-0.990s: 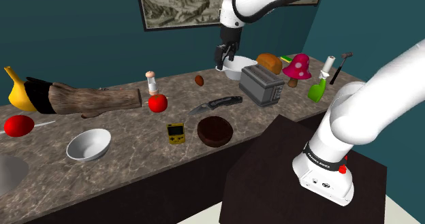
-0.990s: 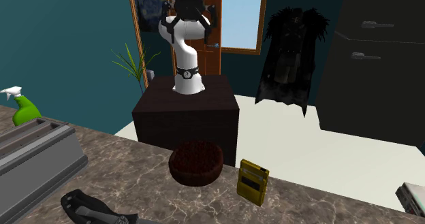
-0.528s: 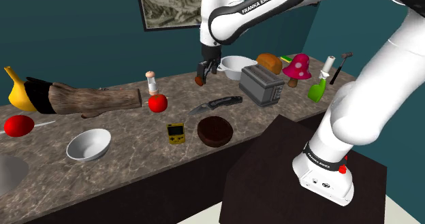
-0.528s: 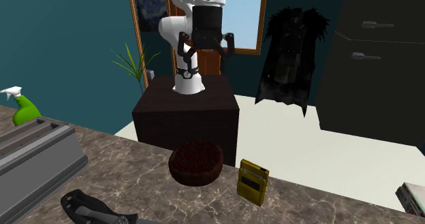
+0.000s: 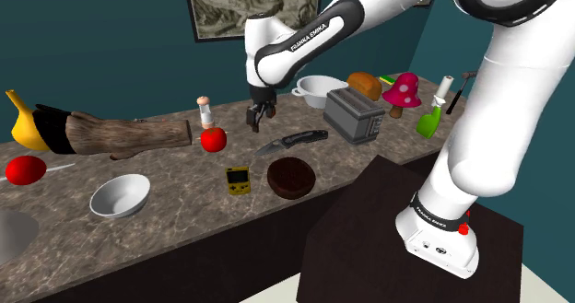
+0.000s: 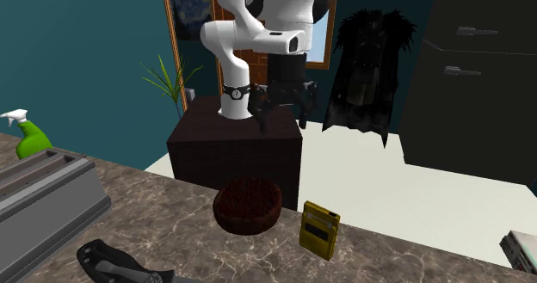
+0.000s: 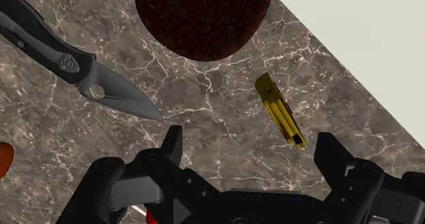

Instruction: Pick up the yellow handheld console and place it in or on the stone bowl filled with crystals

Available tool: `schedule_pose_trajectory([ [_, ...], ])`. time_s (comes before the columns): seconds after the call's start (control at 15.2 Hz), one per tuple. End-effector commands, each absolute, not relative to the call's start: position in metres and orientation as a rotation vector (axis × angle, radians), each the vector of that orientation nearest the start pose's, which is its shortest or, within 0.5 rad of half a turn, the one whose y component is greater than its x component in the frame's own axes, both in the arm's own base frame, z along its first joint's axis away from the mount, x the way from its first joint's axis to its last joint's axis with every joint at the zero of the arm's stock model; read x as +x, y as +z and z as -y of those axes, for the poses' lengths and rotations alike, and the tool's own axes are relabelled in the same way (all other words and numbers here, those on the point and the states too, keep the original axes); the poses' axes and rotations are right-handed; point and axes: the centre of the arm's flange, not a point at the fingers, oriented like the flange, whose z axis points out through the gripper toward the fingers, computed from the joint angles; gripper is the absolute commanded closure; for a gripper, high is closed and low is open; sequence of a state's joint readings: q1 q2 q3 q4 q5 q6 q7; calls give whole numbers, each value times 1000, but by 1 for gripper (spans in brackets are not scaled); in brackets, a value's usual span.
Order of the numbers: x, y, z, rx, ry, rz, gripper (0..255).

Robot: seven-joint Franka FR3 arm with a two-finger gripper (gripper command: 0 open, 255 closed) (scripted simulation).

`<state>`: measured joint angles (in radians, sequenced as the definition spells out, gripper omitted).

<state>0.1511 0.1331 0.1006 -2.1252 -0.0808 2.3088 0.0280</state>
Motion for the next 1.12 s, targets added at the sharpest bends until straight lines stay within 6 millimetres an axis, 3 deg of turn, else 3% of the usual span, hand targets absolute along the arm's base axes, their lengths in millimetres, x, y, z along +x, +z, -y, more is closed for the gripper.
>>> schedule_pose_trajectory([
  [0.0, 560, 330, -151, -3145, -81, 465, 0],
  [1.06, 646, 171, -258, -3095, 3, 682, 0],
])
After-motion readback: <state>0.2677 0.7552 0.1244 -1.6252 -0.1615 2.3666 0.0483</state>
